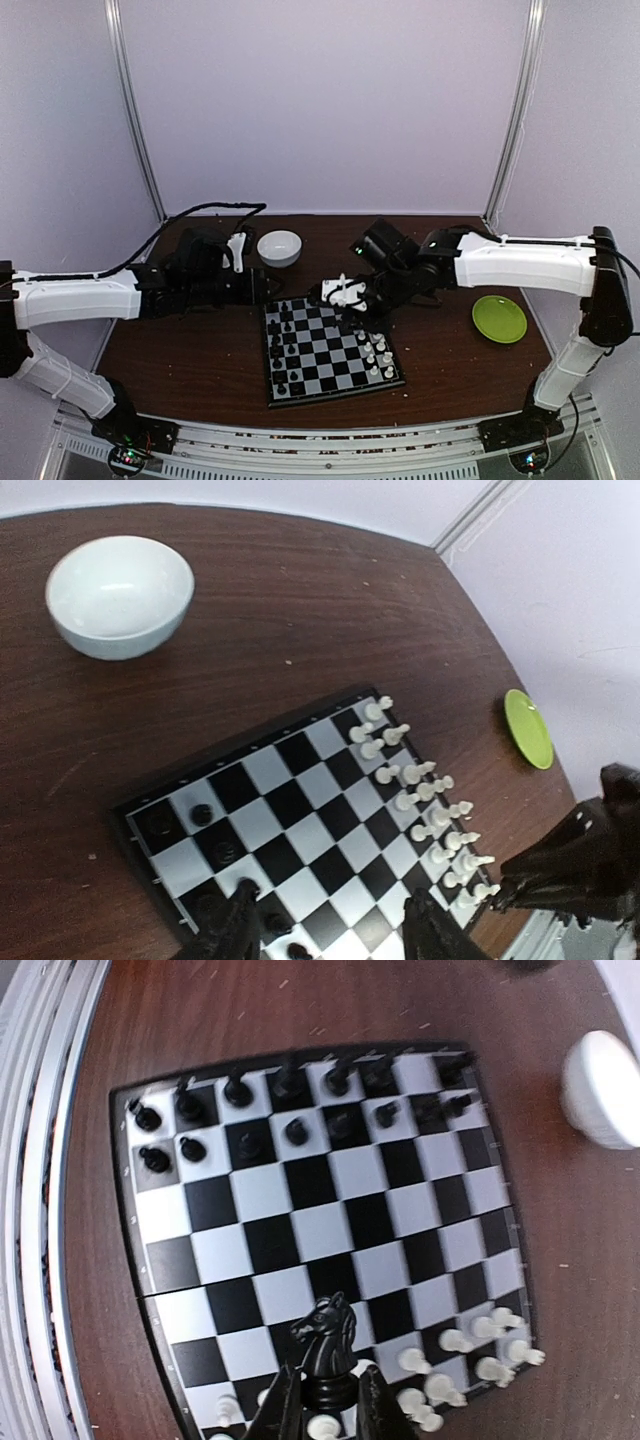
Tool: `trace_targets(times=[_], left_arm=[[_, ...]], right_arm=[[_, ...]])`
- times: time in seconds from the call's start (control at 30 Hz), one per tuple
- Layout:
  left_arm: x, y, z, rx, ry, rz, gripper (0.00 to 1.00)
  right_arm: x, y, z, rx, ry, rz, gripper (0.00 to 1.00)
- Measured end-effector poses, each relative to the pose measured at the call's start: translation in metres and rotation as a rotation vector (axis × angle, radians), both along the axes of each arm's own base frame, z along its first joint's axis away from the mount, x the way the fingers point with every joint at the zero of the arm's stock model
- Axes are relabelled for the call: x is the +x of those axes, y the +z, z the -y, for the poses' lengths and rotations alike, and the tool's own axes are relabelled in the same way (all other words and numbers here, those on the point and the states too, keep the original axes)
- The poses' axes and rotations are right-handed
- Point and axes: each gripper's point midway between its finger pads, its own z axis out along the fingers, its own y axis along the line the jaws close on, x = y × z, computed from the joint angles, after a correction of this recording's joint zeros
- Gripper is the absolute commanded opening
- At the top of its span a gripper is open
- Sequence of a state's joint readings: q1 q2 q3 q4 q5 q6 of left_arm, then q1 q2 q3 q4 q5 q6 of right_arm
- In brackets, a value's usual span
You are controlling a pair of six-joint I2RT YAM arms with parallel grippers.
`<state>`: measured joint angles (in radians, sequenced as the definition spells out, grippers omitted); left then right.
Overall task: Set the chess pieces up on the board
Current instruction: Pick up the knight from the chess pile, then pass from the right arm to the left
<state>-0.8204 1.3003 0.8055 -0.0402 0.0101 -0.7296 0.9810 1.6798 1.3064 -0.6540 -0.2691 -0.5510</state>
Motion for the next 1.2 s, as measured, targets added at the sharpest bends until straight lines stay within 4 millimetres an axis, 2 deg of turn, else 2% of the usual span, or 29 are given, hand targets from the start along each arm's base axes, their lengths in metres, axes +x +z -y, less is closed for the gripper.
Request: trace_targets(times=[0.1, 0.2, 0.33, 0.53, 0.67, 1.2], left_arm=[[0.0, -0.008, 0.033, -0.126, -0.077, -0.069, 0.46], [-0.003, -0.014, 0.06, -0.232, -0.155, -0.13, 0.46], [-0.008, -0.011, 0.08, -0.339, -0.224, -0.178, 0.47], [-0.01, 0.011, 0.099, -0.47, -0.294, -0.19, 0.47], [-0.012, 0.011, 0.109, -0.521, -0.32, -0.217, 0.46], [-0.016, 0.02, 0.121, -0.615, -0.372, -0.246, 0.11]], right_arm=[[0.024, 0.046, 0.007, 0.127, -0.077, 0.066, 0.12], [0.044, 0.065, 0.013, 0.191, -0.141, 0.097, 0.12], [0.052, 0.066, 0.012, 0.213, -0.18, 0.09, 0.13], [0.053, 0.066, 0.009, 0.229, -0.193, 0.075, 0.13], [0.052, 0.065, 0.007, 0.235, -0.188, 0.067, 0.13], [0.048, 0.062, 0.004, 0.241, -0.172, 0.039, 0.14]])
